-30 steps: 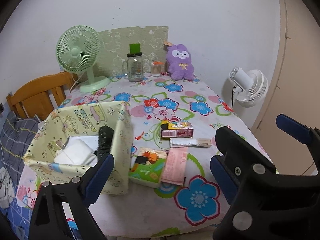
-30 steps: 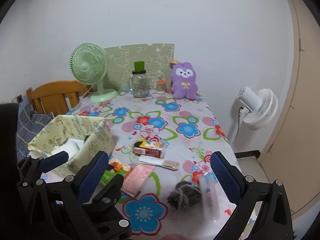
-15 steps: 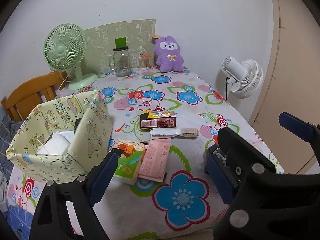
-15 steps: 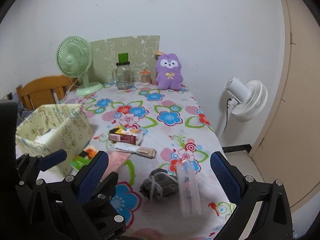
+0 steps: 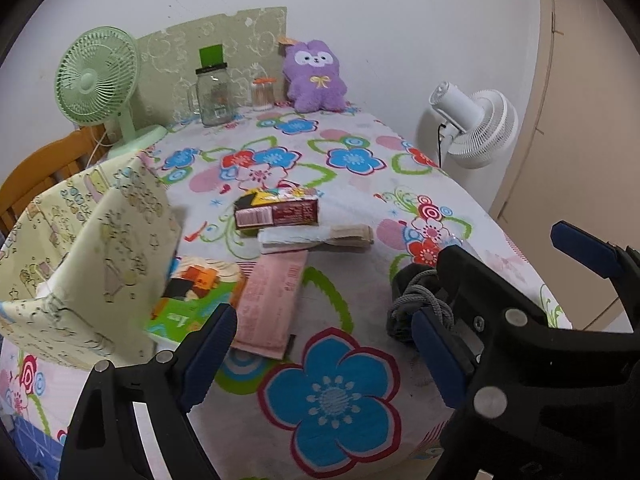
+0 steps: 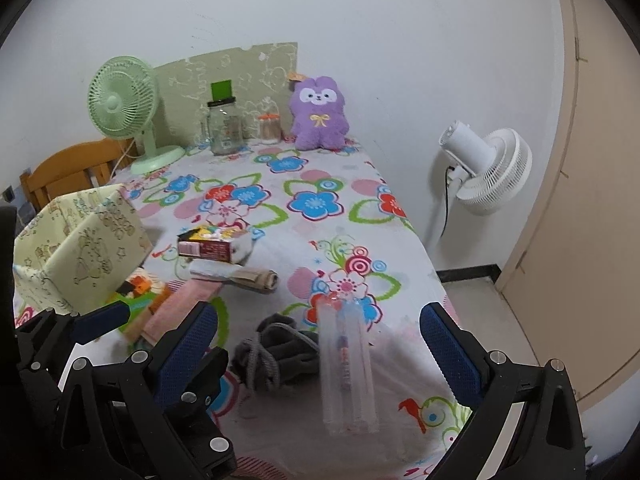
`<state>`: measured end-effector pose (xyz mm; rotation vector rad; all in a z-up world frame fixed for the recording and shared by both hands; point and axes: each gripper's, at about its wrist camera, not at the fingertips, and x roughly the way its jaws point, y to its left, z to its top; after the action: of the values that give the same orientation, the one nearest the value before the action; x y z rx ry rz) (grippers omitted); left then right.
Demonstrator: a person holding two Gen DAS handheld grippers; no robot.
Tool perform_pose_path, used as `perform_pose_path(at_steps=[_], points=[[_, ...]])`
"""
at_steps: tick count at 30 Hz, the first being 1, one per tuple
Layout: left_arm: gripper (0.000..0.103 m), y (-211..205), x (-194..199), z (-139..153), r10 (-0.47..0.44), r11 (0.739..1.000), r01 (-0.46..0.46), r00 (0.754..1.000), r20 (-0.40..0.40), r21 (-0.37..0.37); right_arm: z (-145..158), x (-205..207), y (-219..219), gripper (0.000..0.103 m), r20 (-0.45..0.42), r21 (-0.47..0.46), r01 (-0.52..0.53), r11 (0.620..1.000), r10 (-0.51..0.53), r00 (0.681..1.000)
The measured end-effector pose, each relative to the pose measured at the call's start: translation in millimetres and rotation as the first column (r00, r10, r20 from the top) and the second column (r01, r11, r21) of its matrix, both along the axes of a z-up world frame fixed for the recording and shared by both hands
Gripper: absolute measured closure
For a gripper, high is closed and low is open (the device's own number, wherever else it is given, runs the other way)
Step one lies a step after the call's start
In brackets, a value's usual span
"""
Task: Organize soft objects
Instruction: 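Grasp the clear plastic tube pack with the right tool and lift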
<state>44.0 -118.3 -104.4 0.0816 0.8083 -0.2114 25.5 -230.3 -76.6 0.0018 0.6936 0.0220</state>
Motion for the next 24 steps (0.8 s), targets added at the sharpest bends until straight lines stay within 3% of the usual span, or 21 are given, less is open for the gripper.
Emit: perform_pose_path(at_steps=[6,13,24], points=[[0.017,-11,3,-2,-0.025,1.0,0.025,1.0,0.004,0.004,-9,7,-15,0.008,-0.027,0.028,0.019,0.999,-0.018,0.999],[0.017,-21,6,-2,-0.038,0.999,0.037,0.999,0.013,0.038,-22,16,-31,0.026,-0.092,0.082,0.043,0.996,-0.035,0.995],[0.015,-27,6,-9,-0.039,0.996,0.039,0.999,0.004,0.074,-37,21,-33,0.065,-0.145,0.149,0.017,0.989,0.005,0.989]])
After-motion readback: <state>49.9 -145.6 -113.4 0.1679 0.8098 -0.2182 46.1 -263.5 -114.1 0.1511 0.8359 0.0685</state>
